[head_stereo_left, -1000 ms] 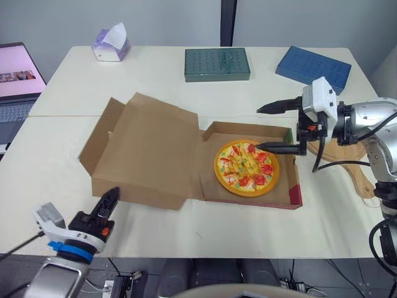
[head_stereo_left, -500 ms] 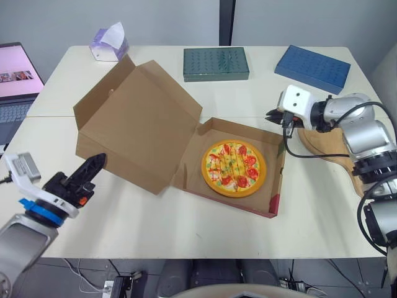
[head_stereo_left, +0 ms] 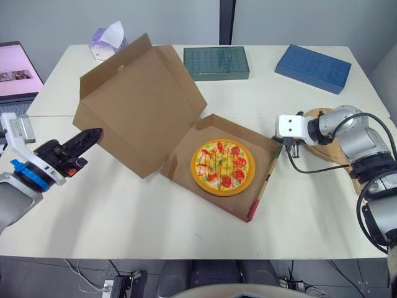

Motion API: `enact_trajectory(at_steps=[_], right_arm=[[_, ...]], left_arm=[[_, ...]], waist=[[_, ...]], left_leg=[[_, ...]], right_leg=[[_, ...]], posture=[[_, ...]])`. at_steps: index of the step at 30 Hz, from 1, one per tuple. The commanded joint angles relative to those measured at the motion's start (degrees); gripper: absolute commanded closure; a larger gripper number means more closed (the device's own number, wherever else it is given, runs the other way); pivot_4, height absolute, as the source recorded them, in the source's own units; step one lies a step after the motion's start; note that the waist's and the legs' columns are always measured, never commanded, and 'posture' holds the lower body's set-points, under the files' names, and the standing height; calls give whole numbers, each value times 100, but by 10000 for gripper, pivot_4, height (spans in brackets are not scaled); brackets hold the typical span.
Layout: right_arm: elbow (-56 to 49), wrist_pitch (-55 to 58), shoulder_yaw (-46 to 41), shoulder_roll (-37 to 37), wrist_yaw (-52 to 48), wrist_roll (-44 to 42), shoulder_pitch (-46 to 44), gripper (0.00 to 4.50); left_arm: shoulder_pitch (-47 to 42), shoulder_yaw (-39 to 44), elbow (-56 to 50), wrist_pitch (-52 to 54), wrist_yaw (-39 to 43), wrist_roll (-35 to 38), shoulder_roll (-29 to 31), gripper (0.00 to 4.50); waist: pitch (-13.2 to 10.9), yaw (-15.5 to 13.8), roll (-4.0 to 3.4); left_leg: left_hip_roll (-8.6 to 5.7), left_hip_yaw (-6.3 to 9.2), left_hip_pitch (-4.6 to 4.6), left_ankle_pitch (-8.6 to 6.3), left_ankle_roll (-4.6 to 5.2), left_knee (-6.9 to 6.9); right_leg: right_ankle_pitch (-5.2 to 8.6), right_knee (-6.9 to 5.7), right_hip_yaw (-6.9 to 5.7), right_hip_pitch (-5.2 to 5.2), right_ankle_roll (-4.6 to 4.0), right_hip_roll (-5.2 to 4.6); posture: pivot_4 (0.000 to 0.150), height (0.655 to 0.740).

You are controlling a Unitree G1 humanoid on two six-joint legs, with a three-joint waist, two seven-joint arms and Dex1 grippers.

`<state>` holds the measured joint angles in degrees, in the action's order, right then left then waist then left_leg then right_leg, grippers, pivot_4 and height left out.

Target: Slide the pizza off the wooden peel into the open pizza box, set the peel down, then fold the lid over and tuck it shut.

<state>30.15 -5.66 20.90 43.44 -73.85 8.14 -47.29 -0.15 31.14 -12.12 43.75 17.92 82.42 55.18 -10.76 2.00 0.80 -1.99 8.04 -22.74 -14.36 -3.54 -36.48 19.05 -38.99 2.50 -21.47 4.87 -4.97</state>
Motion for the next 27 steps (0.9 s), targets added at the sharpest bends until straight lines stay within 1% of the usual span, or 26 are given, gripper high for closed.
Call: enact_trajectory(at_steps=[1,7,10,14,19,22,27], right_arm=[[-984,469,-262,113,-414,-473,313,44725],[-2668,1672,-520,309,-626,-1067,1050,44725],[-3444,2260,-620,412,-627,-1342,1403,44725],[-4344,2887,-695,533,-492,-1608,1932,44725],[-5105,3415,-779,573,-227,-1845,2425,44725],[-5480,3712,-847,468,30,-2034,2604,44725],[-5642,3899,-961,306,532,-2124,2604,44725]], left_arm=[[-585,-270,276,-12,584,-638,214,45000],[-2072,-1298,1077,-297,1651,-2089,181,45000],[-2788,-1786,1514,-545,2163,-2767,-20,45000],[-3631,-2231,2145,-992,2754,-3561,-404,45000],[-4450,-2473,2930,-1513,3434,-4249,-803,45000],[-4914,-2519,3408,-1762,3832,-4568,-961,45000],[-5267,-2495,3849,-2073,4320,-4891,-1125,45000]], waist=[[0,-4,0],[0,-9,0],[0,-16,0],[0,-26,2],[-2,-23,4],[-2,-16,6],[-3,59,7]], left_leg=[[0,1,0,0,0,0],[-1,5,-1,1,-1,-1],[-2,7,-3,1,-2,-2],[-6,16,-8,2,-4,-7],[-11,25,-16,2,-4,-20],[-10,28,-18,2,-4,-25],[-10,31,-17,2,-4,-26]], right_leg=[[0,0,-1,0,0,0],[0,-2,-5,-1,1,0],[-1,-2,-7,-2,1,0],[-1,-3,-11,-2,3,-1],[-3,-3,-15,0,6,-1],[-3,-4,-19,0,6,-1],[-3,-7,-19,-2,7,-1]], posture=[[1500,7400],[1500,7400],[1500,7400],[1500,7400],[1500,7400],[1500,7400],[1500,7400]])
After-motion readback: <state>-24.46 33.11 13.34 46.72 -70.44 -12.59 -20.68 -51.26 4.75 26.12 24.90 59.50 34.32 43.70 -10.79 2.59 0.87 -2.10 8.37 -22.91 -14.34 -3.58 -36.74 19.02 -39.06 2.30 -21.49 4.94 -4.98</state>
